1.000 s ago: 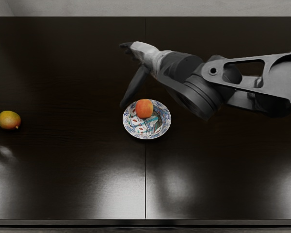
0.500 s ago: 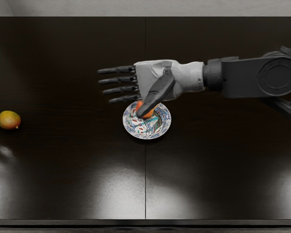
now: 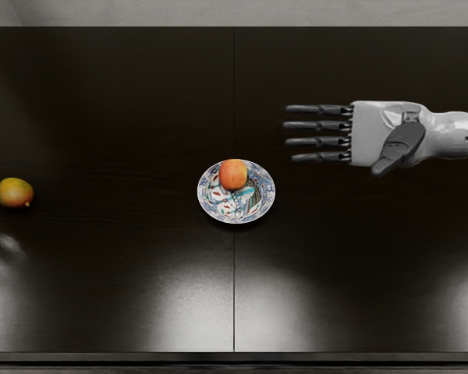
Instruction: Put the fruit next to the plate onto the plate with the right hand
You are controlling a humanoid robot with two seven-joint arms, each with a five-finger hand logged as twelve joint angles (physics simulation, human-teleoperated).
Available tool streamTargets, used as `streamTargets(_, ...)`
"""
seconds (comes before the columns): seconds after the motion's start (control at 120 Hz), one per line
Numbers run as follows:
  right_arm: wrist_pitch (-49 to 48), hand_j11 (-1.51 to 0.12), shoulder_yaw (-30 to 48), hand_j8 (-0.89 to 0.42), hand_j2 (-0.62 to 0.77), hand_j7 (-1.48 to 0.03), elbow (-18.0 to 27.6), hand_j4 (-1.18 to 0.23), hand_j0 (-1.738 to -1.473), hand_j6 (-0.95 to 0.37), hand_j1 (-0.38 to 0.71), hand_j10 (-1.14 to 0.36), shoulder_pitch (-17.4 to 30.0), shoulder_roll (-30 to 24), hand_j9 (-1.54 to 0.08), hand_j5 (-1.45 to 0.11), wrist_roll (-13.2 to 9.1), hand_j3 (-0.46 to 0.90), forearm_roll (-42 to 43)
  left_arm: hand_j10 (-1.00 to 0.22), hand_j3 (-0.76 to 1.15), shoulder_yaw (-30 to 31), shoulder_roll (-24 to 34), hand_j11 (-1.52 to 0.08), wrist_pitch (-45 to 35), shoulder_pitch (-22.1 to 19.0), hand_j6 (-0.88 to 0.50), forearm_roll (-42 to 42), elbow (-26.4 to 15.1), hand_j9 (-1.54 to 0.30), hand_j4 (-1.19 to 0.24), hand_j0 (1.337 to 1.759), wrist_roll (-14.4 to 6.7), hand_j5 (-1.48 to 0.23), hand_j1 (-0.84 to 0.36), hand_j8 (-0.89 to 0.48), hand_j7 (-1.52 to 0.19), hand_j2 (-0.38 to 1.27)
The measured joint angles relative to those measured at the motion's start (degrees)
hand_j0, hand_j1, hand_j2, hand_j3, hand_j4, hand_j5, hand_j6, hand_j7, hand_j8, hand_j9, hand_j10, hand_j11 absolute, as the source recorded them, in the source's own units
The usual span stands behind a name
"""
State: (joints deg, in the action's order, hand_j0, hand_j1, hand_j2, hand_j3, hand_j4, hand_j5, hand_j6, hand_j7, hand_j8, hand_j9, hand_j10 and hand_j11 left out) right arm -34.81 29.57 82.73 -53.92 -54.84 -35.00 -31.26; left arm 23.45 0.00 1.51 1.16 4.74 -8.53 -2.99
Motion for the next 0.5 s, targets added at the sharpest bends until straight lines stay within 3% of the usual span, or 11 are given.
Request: streamTargets(0.5, -0.2, -0.04, -0.1, -0.02, -0.01, -0.04, 0.8, -0.02, -1.658, -0.02, -0.31, -0.03, 1.2, -9.3, -0.04, -0.04, 0.0, 0.0, -2.9, -0.23, 0.0, 0.0, 0.0, -0.3, 0.0, 0.2, -0.23, 0.0, 0.1, -0.3, -0.23, 1.658, 0.0, -0.3, 0.07, -0.23, -0.3, 0.05)
